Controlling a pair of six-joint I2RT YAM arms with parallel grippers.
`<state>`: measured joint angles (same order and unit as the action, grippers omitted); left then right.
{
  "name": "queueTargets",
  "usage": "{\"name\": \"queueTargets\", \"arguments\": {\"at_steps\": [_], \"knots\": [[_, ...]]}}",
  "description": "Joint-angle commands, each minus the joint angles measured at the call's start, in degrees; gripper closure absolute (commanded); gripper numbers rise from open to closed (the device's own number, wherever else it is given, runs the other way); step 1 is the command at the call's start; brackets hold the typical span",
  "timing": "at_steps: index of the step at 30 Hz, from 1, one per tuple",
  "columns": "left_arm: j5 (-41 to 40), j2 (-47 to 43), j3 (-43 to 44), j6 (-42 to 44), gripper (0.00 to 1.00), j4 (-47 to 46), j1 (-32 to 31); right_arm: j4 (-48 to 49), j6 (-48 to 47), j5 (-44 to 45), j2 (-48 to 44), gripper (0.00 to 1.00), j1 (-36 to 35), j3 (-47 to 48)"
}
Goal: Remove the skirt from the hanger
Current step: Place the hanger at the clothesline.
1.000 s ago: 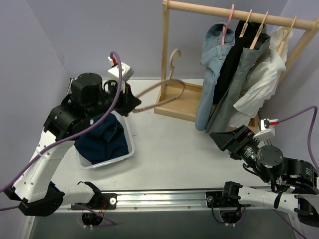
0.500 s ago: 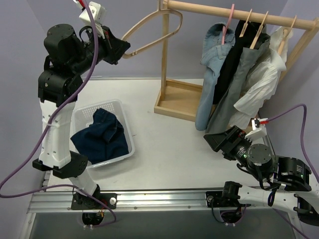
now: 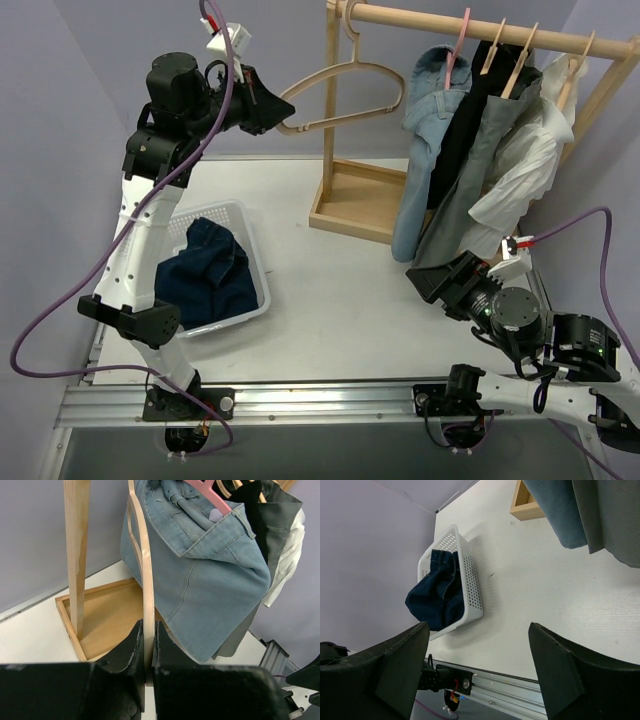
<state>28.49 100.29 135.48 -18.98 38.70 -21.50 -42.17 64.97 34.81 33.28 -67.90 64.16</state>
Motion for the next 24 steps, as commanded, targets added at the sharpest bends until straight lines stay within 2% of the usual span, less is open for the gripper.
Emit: {"name": "queueTargets", "arguments": {"at_steps": [1, 7, 10, 12, 13, 14, 17, 18, 21, 24], "knots": [[-2.03, -2.73, -0.92, 0.00, 0.98, -4.69, -0.21, 2.18, 0.60, 2.46, 1.79, 0.24, 0.05, -0.44], [-8.62, -3.70, -2.49, 2.37, 0.98, -0.65, -0.92, 2.53, -0.72, 2.72, 6.09, 0.24, 0.13, 2.28], [-9.94, -5.80, -7.93, 2.20, 0.98, -2.56, -0.65, 3.23, -3.61, 3.60, 9.87, 0.24, 0.13, 6.67], [-9.77, -7.82, -13.56, 0.36, 0.70, -6.50, -0.56, 3.67, -6.51, 4.91, 13.21, 0.25, 0.13, 11.23], [-9.60, -8.61, -15.58, -0.26, 0.60, -7.66, -0.56, 3.68, -7.57, 5.35, 14.44, 0.25, 0.05, 12.99], [-9.07, -9.93, -18.82, -1.05, 0.55, -8.98, -0.65, 3.68, -8.45, 5.62, 16.62, 0.25, 0.13, 14.66], [-8.54, -11.86, -21.48, -0.80, 0.42, -10.66, -1.18, 1.66, -10.04, 6.24, 19.19, 0.25, 0.13, 19.77], [-8.54, -12.31, -22.18, -0.27, 0.33, -10.57, -1.53, 1.31, -9.52, 6.67, 19.11, 0.25, 0.13, 19.86], [-11.69, -15.29, -23.06, 2.63, 0.25, -9.08, -4.07, 0.60, -7.67, 7.55, 16.04, 0.24, 0.05, 16.02], [-16.60, -18.28, -22.98, 5.09, 0.24, -7.33, -8.46, 1.21, -4.07, 8.87, 10.24, 0.24, 0.13, 11.62]]}}
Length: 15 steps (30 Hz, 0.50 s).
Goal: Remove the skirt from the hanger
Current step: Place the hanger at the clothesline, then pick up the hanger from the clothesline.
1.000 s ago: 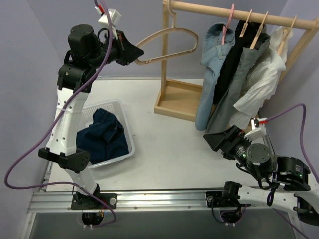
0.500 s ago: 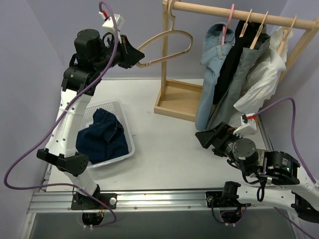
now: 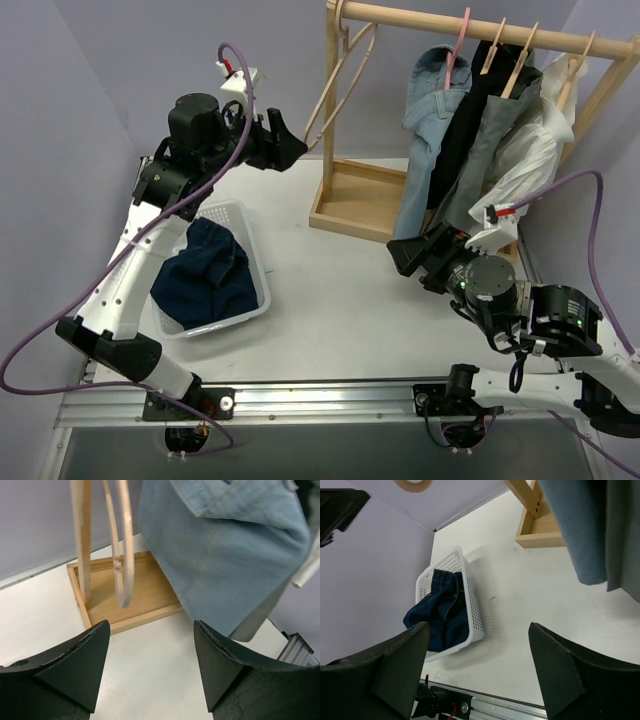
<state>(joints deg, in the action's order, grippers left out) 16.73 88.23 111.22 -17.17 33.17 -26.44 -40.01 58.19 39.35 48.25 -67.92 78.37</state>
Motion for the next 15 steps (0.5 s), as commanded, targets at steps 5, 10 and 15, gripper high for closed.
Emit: {"name": "queueTargets", "arguments": {"at_steps": [5, 10, 15], "knots": [[-9.08, -7.02, 3.73, 4.42, 0.23, -1.70, -12.04, -3.23, 9.46, 4.85, -13.51, 0.25, 0.16, -10.51], [-12.95, -1.40, 9.80, 5.57, 0.23, -0.64, -22.51, -7.44, 12.99, 5.21, -17.13, 0.25, 0.16, -13.24], [-15.50, 8.00, 15.59, 5.22, 0.23, -1.95, -27.26, -8.24, 14.14, 4.33, -19.16, 0.25, 0.16, -14.12]]}}
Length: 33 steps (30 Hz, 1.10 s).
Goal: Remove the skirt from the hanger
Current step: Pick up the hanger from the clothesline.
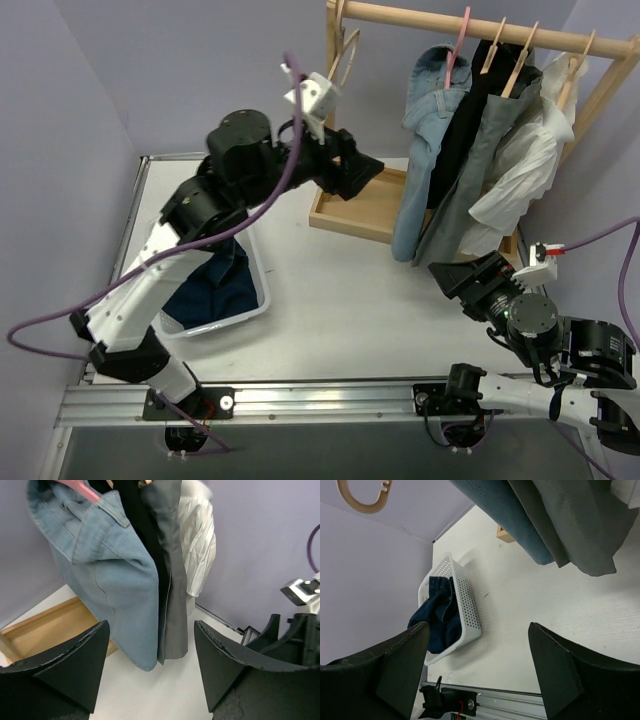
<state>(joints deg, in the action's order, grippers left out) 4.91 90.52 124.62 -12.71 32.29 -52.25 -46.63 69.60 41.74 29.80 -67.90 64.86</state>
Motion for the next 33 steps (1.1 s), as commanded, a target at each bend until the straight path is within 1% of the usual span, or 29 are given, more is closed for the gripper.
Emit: {"name": "queueTargets", "arguments": {"at_steps": [1, 2, 4, 5, 6, 8, 10, 11, 16, 20, 24, 29, 33], "knots": [[-3.68, 6.85, 2.64, 0.84, 0.23, -1.79, -2.67, -1.79, 2.82, 1.77, -0.97, 0.25, 0.22, -0.70], [-4.29, 9.12, 3.26, 1.11, 0.23, -2.58, -3.38, -1.97, 2.99, 1.68, -1.32, 0.25, 0.14, -0.70], [-4.38, 12.03, 7.64, 1.55, 0.25, -2.15, -4.96, -2.93, 3.34, 1.33, -1.67, 0.25, 0.22, -0.44], [-5.86, 15.70, 10.01, 2.68, 0.25, -1.36, -5.58, -3.20, 3.43, 1.33, -2.02, 0.25, 0.31, -0.26], [-6.74, 17.65, 15.60, 3.39, 0.25, 1.17, -6.19, -3.81, 3.52, 1.24, -2.20, 0.25, 0.31, 0.26], [-8.07, 23.61, 22.13, 4.18, 0.26, 4.34, -7.25, -4.69, 3.35, 1.33, -2.29, 0.25, 0.40, 1.23], [-9.30, 26.62, 28.97, 4.45, 0.25, 7.25, -7.69, -6.36, 3.26, 1.16, -2.38, 0.25, 0.75, 2.98], [-9.74, 28.29, 29.80, 4.62, 0.25, 7.43, -8.13, -6.89, 3.26, 1.07, -2.47, 0.25, 0.84, 3.43], [-15.52, 28.22, 26.82, 5.94, 0.24, 2.69, -9.27, -6.81, 1.59, -0.16, -3.87, 0.25, 3.03, 4.13], [-18.26, 27.61, 23.93, 6.03, 0.24, -0.12, -9.45, -6.98, 0.54, -1.22, -4.58, 0.25, 4.35, 4.13], [-20.29, 28.30, 24.27, 6.99, 0.24, -2.40, -9.63, -7.33, 0.10, -1.66, -5.54, 0.25, 5.32, 4.13], [-23.97, 30.24, 26.64, 9.19, 0.23, -2.67, -9.45, -7.24, -0.52, -2.18, -6.16, 0.25, 6.11, 4.13], [-24.68, 30.50, 26.38, 9.81, 0.24, -5.04, -9.36, -7.95, -0.87, -2.01, -5.63, 0.25, 6.11, 4.92]]}}
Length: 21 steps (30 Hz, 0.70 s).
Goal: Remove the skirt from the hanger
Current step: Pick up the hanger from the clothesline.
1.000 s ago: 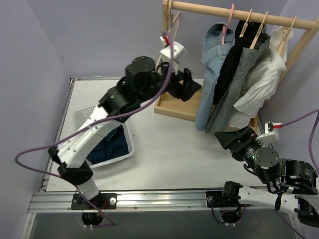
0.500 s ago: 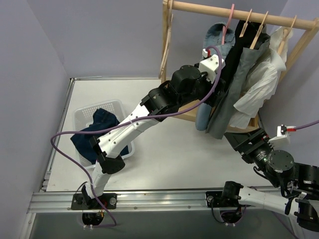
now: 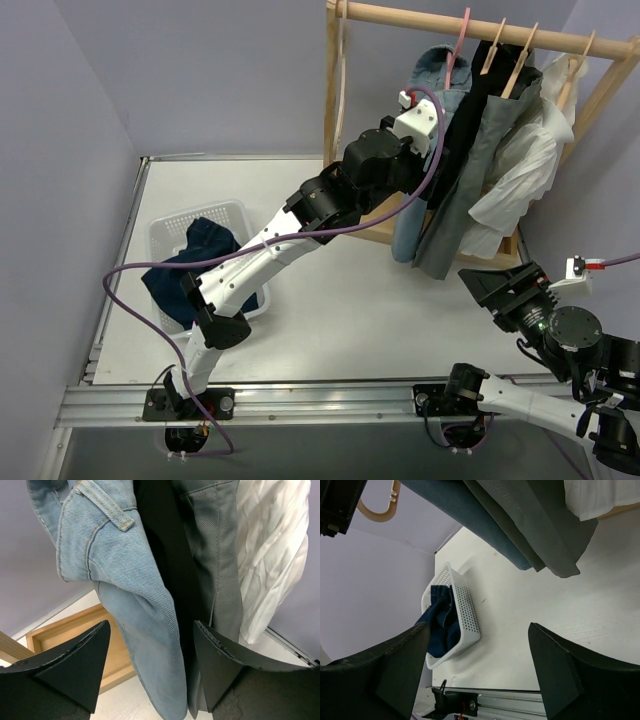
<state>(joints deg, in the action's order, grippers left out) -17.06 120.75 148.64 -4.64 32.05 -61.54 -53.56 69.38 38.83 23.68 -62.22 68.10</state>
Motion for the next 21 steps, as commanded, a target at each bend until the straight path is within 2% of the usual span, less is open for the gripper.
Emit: {"name": "queueTargets", "arguments": {"at_steps": [1, 7, 14, 21], "knots": [[-2.98, 0.62, 2.36, 2.09, 0.25, -5.07, -0.07, -1.02, -0.65, 1.07, 0.84, 0.25, 0.43, 2.21], [-4.30, 2.64, 3.68, 3.15, 0.36, -6.56, 0.63, -0.23, -1.97, 0.99, 3.47, 0.25, 0.43, 3.97], [-4.21, 5.20, 6.05, 3.06, 0.42, -7.00, 2.74, 0.47, -2.94, 1.16, 6.64, 0.24, 0.43, 4.85], [-4.82, 5.90, 5.44, 3.06, 0.56, -8.50, 4.85, 2.05, -3.55, 1.69, 7.96, 0.24, 0.43, 4.24]]}}
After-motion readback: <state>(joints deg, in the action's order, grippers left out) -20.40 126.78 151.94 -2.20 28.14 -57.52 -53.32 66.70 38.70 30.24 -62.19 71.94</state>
